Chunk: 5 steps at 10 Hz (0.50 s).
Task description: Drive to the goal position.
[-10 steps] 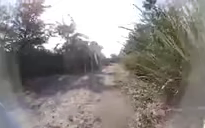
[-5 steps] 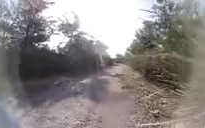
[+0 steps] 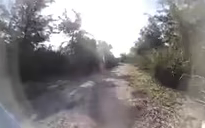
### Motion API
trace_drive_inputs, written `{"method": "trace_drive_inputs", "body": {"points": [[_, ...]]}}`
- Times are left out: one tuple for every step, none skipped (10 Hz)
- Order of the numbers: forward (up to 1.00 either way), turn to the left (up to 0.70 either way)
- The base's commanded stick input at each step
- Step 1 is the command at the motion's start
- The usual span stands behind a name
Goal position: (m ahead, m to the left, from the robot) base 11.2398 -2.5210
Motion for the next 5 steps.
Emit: {"method": "trace_drive_inputs", "body": {"points": [[1.0, 0.0], [1.0, 0.0], [1.0, 0.0], [1.0, 0.0], [1.0, 0.0]]}}
